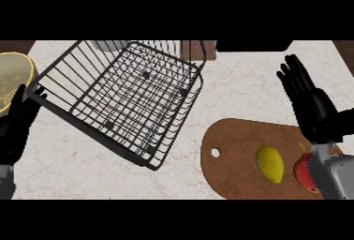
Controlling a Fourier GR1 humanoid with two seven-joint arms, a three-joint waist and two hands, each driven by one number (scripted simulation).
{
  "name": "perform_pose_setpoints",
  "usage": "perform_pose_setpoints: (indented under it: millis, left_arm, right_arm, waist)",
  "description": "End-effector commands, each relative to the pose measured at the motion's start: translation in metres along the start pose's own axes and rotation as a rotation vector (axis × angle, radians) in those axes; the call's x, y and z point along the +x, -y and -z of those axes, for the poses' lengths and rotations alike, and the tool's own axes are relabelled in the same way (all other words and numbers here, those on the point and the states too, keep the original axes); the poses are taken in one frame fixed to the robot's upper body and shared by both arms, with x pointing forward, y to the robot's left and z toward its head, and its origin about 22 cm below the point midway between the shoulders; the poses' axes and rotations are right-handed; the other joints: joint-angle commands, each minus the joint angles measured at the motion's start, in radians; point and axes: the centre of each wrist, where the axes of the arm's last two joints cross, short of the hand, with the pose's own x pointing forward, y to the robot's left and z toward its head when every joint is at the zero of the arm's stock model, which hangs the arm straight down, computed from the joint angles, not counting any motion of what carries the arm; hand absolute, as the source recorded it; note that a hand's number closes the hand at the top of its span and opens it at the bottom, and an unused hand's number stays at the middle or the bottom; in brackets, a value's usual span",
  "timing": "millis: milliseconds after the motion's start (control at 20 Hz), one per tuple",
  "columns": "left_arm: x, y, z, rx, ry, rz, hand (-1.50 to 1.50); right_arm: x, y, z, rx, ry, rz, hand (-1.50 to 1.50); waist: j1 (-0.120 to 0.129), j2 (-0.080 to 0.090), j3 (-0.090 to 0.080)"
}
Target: Pick the lemon from the cutting board and place it in the tiered basket
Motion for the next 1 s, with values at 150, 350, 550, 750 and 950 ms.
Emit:
perform_pose_setpoints:
  millis: [150, 350, 550, 750, 950]
  left_arm:
    - [0.012, 0.033, -0.002, -0.095, -0.054, -0.037, 0.00]
    - [-0.009, 0.044, -0.016, -0.119, -0.131, -0.105, 0.00]
    - [-0.009, 0.065, -0.021, -0.172, -0.129, -0.144, 0.00]
    - [0.007, 0.084, -0.021, -0.174, -0.120, -0.121, 0.00]
    - [0.013, 0.047, -0.016, -0.165, -0.126, -0.112, 0.00]
  right_arm:
    - [0.014, -0.066, -0.026, 0.105, 0.240, 0.004, 1.50]
    - [-0.037, 0.006, -0.047, -0.362, -0.036, -0.331, 1.50]
    - [-0.047, -0.053, -0.080, -0.546, 0.004, -0.233, -1.50]
    - [-0.024, -0.049, -0.105, -0.442, 0.080, -0.463, -1.50]
    - [-0.014, -0.013, -0.117, -0.403, -0.049, -0.776, -1.50]
  waist:
    - [-0.016, -0.027, -0.029]
    - [-0.100, -0.030, -0.037]
    - [-0.043, -0.029, -0.031]
    - [-0.035, -0.028, -0.031]
    - [-0.043, -0.031, -0.038]
